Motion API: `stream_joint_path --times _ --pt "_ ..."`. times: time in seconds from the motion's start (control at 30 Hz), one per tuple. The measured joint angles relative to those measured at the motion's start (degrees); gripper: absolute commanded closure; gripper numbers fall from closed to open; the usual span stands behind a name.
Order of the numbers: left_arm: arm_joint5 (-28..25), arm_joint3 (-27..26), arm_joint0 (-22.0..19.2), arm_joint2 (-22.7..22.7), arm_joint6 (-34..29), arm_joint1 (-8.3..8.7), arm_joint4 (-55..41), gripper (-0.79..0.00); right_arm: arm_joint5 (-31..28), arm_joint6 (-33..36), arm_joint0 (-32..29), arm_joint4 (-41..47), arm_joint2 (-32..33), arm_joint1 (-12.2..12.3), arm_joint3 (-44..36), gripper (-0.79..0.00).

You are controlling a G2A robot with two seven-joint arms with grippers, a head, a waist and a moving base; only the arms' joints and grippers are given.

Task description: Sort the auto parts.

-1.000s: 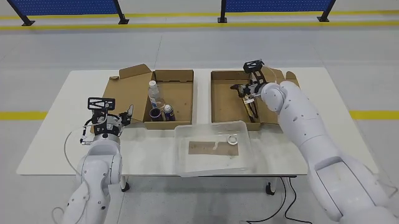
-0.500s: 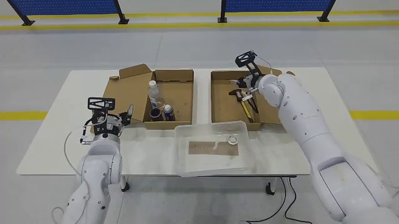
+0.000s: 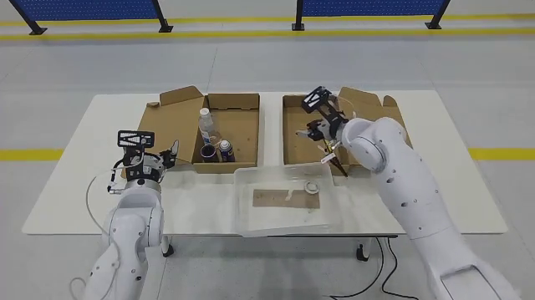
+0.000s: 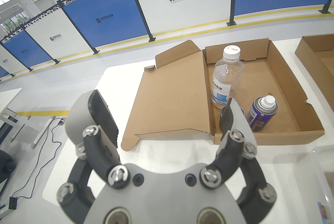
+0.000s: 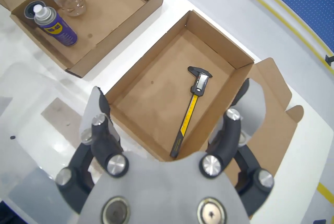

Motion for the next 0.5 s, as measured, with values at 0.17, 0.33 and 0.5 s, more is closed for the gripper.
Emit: stream_joint_path --times 0.17,0.33,0.5 --pt "0.0 0.0 0.0 0.0 0.0 0.0 0.0 -0.785 -0.3 3.3 -6.5 1.2 3.7 1.2 -10.4 -0.785" --pt "0.0 0.0 0.0 0.0 0.0 0.0 0.0 -0.785 -0.7 5.1 -12.0 5.4 6.4 1.9 -17.3 -0.785" --pt "0.0 0.0 0.0 0.0 0.0 0.0 0.0 -0.785 -0.5 7.1 -16.2 7.9 8.0 2.5 -22.4 -0.785"
